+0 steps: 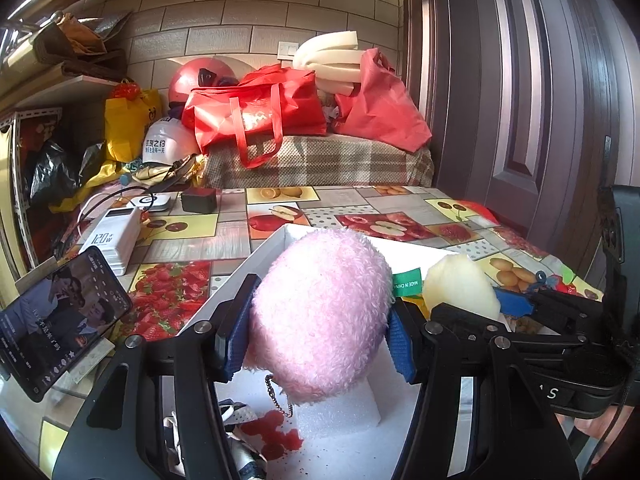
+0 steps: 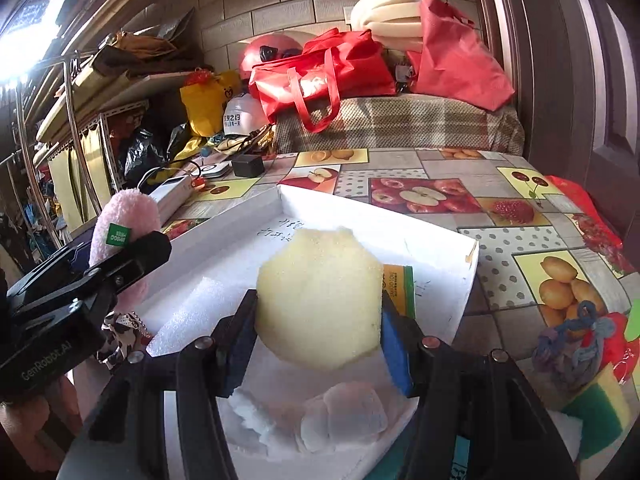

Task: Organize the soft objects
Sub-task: 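Open the left gripper to drop the pompom while the right drops the sponge in the tray, then move the left gripper to the teal tissue pack while the right moves to the white foam block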

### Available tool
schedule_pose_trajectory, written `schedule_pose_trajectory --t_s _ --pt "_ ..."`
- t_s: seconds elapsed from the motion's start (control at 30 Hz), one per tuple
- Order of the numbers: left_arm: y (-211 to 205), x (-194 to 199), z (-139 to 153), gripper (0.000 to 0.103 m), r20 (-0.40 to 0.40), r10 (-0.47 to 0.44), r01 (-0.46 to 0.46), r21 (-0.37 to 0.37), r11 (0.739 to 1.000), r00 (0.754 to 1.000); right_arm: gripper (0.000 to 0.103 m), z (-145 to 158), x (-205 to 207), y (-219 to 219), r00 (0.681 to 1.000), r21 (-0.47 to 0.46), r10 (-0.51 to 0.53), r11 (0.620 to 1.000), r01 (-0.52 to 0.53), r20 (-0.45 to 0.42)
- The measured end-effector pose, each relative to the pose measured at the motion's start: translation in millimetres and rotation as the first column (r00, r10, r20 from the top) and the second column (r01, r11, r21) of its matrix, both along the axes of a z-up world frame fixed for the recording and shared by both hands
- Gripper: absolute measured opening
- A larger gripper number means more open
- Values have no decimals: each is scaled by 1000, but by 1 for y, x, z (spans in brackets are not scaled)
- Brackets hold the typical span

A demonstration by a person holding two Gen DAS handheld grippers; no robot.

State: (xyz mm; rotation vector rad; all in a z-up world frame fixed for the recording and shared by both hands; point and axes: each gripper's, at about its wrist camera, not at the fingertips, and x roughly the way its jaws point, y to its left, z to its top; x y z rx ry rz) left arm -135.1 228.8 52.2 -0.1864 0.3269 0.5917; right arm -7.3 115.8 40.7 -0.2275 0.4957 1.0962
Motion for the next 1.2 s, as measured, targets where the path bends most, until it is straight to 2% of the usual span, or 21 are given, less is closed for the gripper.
schedule_pose_trajectory --t_s 0.1,0.2,0.27,0.3,0.33,0.4,0.5,0.6,0.77,0.83,0.93,1.03,1.2 --pt "-3 1 0 60 -10 11 -11 25 1000 1000 58 4 -6 -3 999 21 -8 1000 7 41" --pt "-2 -2 0 70 -3 32 -32 25 999 999 61 5 -3 2 999 17 -11 1000 10 43" --pt "1 -6 0 76 8 76 -76 16 997 997 73 4 2 3 999 11 -32 999 32 28" --pt "5 -10 0 86 23 91 -91 0 996 996 86 3 6 2 999 10 -49 999 49 15" --pt "8 -13 0 103 36 96 -95 -18 995 995 88 2 9 2 999 13 -54 998 54 1" --pt "11 -17 -1 103 54 99 -97 -37 995 994 89 2 10 -1 998 20 -62 998 62 -6" --pt "10 -16 0 103 57 90 -89 -31 996 994 103 3 5 -2 998 27 -67 997 66 21" --pt "9 -16 0 103 60 79 -77 -26 997 995 103 5 -1 -4 996 37 -71 997 69 50" --pt "15 -16 -1 103 58 75 -72 -59 996 995 103 6 -2 -5 994 45 -81 996 78 67" --pt "17 -17 -1 103 66 82 -77 -72 994 994 103 5 -1 -2 997 45 -75 996 73 28" --pt "19 -25 0 103 97 103 -95 -84 992 990 103 -2 1 9 995 44 -59 997 63 -80" --pt "17 -31 1 103 123 111 -102 -71 992 986 103 -8 1 16 985 46 -41 998 49 -167" --pt "4 -39 7 103 191 85 -82 -24 996 978 103 -3 0 -4 984 129 -68 988 89 -162"
